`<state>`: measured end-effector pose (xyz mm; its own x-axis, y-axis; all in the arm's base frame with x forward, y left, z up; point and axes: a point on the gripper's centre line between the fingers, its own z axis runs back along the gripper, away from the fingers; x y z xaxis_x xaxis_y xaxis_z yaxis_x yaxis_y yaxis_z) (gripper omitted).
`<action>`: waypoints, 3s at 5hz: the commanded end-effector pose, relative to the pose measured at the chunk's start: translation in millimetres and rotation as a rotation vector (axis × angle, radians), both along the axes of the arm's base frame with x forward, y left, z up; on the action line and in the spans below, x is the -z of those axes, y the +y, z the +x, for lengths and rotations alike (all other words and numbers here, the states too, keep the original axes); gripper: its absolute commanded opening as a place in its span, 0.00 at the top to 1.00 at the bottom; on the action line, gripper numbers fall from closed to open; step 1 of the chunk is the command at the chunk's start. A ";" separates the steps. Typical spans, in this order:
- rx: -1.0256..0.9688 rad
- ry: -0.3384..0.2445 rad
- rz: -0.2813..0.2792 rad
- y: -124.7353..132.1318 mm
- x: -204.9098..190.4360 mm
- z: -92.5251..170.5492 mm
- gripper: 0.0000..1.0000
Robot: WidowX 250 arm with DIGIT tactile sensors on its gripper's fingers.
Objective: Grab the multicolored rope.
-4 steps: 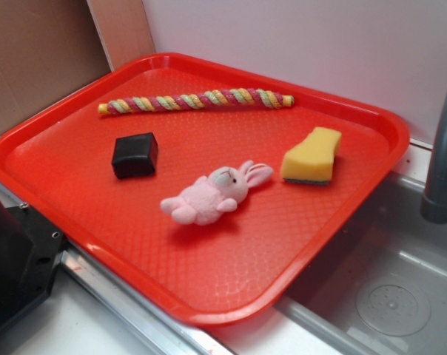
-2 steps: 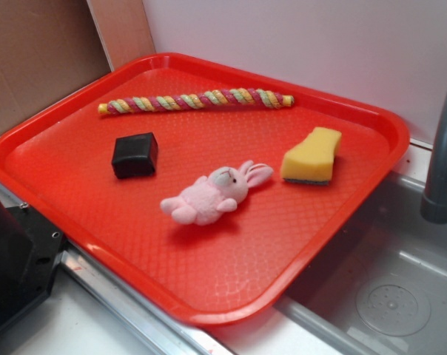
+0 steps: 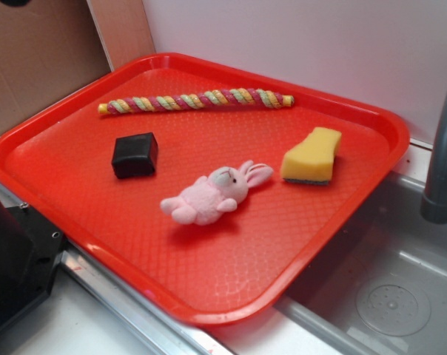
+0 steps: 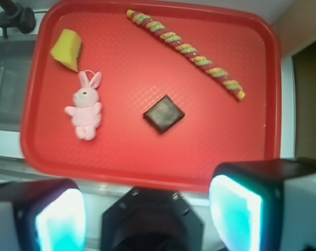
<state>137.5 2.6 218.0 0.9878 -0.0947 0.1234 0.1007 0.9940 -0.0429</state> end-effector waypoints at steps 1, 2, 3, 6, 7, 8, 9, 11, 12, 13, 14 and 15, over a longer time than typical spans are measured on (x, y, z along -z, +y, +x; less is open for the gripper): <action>0.123 -0.079 0.024 31.1 24.7 36.9 0.00; 0.237 -0.137 0.049 50.4 49.1 65.5 0.00; 0.283 -0.138 0.074 69.6 74.3 95.4 0.00; 0.414 -0.036 0.100 80.5 154.2 152.5 0.00; 0.424 0.002 0.101 78.2 172.0 155.1 0.00; 0.461 0.029 0.096 72.9 187.1 153.4 0.00; 0.475 0.054 0.107 70.9 196.9 149.8 0.25; 0.469 0.062 0.116 71.9 197.5 147.1 1.00; 0.437 0.046 0.162 70.3 184.9 143.5 1.00; 0.279 0.061 0.208 67.5 152.3 134.5 1.00; 0.029 0.078 0.205 61.0 117.6 112.8 1.00; -0.201 0.113 0.097 41.3 79.8 84.7 1.00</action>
